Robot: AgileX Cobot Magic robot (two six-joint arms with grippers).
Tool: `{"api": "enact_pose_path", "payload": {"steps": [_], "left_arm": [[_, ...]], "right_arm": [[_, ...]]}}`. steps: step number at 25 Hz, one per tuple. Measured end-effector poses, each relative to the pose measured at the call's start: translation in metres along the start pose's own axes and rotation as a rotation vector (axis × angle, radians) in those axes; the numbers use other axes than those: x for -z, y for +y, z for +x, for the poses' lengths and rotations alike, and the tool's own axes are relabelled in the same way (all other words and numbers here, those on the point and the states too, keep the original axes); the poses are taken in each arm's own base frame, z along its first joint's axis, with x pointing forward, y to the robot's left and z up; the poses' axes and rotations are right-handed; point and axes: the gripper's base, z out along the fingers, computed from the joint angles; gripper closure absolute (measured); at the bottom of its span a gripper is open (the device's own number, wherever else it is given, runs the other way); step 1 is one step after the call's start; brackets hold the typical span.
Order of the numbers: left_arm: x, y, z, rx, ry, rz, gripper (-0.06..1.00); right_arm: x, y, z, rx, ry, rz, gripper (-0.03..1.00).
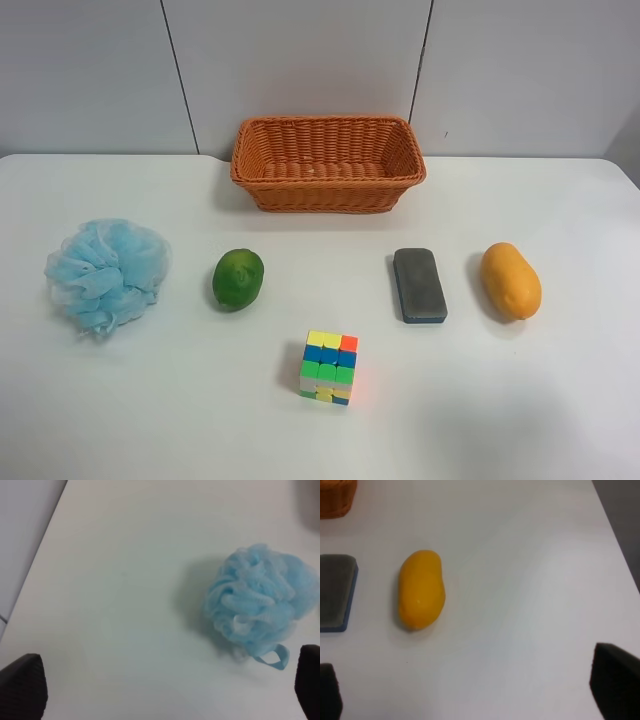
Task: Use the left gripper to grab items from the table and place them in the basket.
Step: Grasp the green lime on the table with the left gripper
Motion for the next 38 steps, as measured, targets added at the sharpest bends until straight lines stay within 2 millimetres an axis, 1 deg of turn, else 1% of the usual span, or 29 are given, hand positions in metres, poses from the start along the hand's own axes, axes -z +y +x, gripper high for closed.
{"api": "enact_pose_path", "payload": {"steps": [2,4,7,9,11,14,17,19,23,26,30,32,38], "left_arm": [[-0.011,-0.002,-0.024,-0.017,0.054,0.019,-0.05],[-0.029,-0.007,-0.046,-0.026,0.118,0.064,-0.05],[-0.061,-0.017,-0.067,-0.021,0.189,0.152,-0.05],[-0.083,-0.025,-0.074,-0.02,0.225,0.207,-0.05],[-0.1,-0.036,-0.077,-0.043,0.25,0.259,-0.05],[-0.12,-0.064,-0.078,-0.1,0.273,0.355,-0.05],[-0.141,-0.098,-0.072,-0.13,0.332,0.437,-0.05],[-0.158,-0.122,-0.063,-0.147,0.399,0.466,-0.05],[-0.192,-0.164,-0.037,-0.189,0.528,0.494,-0.05],[-0.218,-0.186,-0.017,-0.193,0.59,0.498,-0.05],[-0.25,-0.2,0.005,-0.191,0.634,0.475,-0.05],[-0.261,-0.204,0.012,-0.19,0.64,0.465,-0.05],[-0.284,-0.211,0.027,-0.178,0.628,0.452,-0.05]], "right_arm": [[0.0,0.0,0.0,0.0,0.0,0.0,-0.03],[0.0,0.0,0.0,0.0,0.0,0.0,-0.03],[0.0,0.0,0.0,0.0,0.0,0.0,-0.03],[0.0,0.0,0.0,0.0,0.0,0.0,-0.03],[0.0,0.0,0.0,0.0,0.0,0.0,-0.03],[0.0,0.0,0.0,0.0,0.0,0.0,-0.03],[0.0,0.0,0.0,0.0,0.0,0.0,-0.03],[0.0,0.0,0.0,0.0,0.0,0.0,-0.03],[0.0,0.0,0.0,0.0,0.0,0.0,-0.03],[0.0,0.0,0.0,0.0,0.0,0.0,-0.03],[0.0,0.0,0.0,0.0,0.0,0.0,-0.03],[0.0,0.0,0.0,0.0,0.0,0.0,-0.03],[0.0,0.0,0.0,0.0,0.0,0.0,-0.03]]}}
